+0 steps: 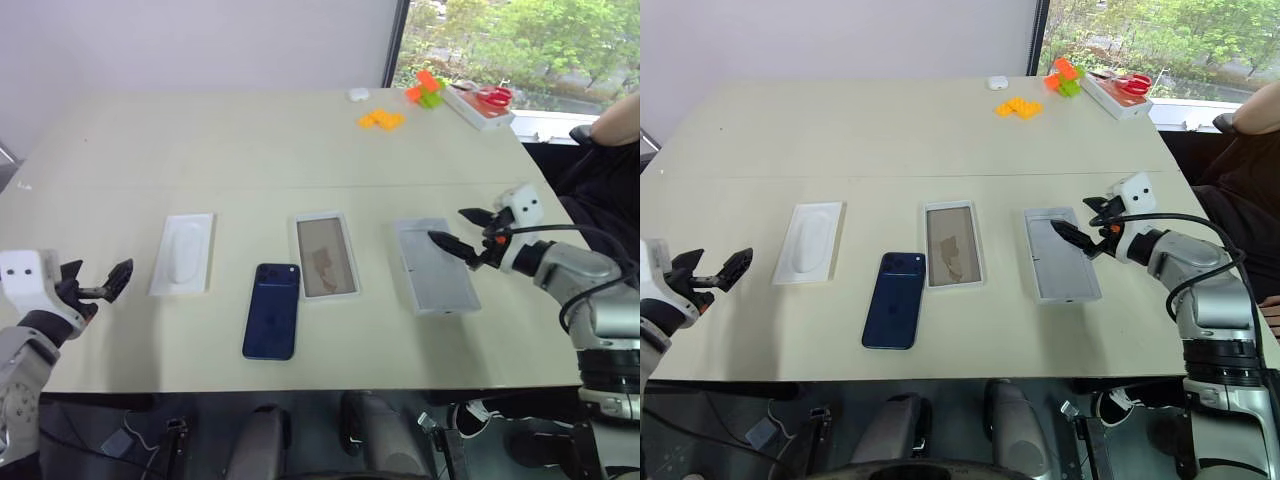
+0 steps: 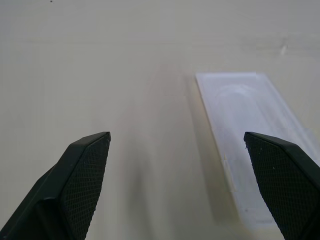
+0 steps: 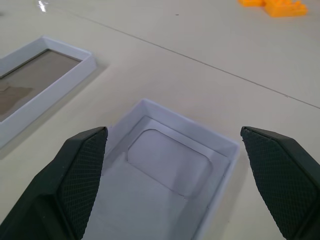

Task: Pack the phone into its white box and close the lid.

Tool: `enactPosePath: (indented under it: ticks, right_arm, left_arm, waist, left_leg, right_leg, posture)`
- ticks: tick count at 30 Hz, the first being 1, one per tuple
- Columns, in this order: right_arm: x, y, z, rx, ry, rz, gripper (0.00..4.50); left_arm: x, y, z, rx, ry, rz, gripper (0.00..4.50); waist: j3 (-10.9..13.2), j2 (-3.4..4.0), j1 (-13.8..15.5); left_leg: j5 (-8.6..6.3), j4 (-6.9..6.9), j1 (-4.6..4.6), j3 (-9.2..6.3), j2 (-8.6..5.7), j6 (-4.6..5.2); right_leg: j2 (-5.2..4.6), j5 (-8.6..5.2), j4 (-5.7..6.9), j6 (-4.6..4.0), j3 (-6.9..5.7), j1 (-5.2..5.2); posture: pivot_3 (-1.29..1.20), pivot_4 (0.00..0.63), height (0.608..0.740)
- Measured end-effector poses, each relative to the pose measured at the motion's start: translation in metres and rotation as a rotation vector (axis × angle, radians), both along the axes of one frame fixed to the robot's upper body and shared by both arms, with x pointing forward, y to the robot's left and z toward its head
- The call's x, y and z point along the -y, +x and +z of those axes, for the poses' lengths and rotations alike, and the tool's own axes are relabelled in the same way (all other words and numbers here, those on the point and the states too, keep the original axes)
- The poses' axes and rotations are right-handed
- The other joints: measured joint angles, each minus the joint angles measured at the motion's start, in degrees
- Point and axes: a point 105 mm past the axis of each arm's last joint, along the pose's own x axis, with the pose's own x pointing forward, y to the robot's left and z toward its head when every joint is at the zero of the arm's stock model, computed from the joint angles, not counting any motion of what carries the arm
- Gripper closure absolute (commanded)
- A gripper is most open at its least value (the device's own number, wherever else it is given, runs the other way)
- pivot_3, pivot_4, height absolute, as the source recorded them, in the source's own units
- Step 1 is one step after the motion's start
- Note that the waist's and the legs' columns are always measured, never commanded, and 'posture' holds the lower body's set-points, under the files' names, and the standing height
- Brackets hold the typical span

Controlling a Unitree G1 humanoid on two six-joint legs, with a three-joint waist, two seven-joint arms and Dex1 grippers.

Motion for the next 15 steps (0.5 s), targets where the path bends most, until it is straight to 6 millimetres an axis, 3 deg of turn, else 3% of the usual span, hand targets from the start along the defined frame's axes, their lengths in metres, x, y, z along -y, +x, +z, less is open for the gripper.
enactPosePath:
  ticks: [9,15]
  right_arm:
    - [-0.047,-0.011,0.014,0.058,-0.035,0.192,0.04]
    - [-0.105,-0.04,0.026,0.104,-0.014,0.418,0.04]
  left_arm:
    - [0.024,0.009,-0.011,-0.057,-0.077,-0.039,0.0]
    - [0.033,0.022,-0.005,-0.093,-0.295,0.008,0.0]
  waist:
    - [0.0,-0.02,0.1]
    - [0.0,-0.07,0.1]
  left_leg:
    - [0.0,0.0,0.0,-0.02,-0.01,0.0]
    - [0.0,0.01,0.01,-0.08,0.0,0.0]
  right_leg:
    - [0.01,0.04,0.0,-0.01,0.0,-0.01]
    - [0.0,0.06,0.06,0.13,-0.02,0.0]
  posture:
    - [0.0,0.15,0.73]
    - [0.0,0.15,0.73]
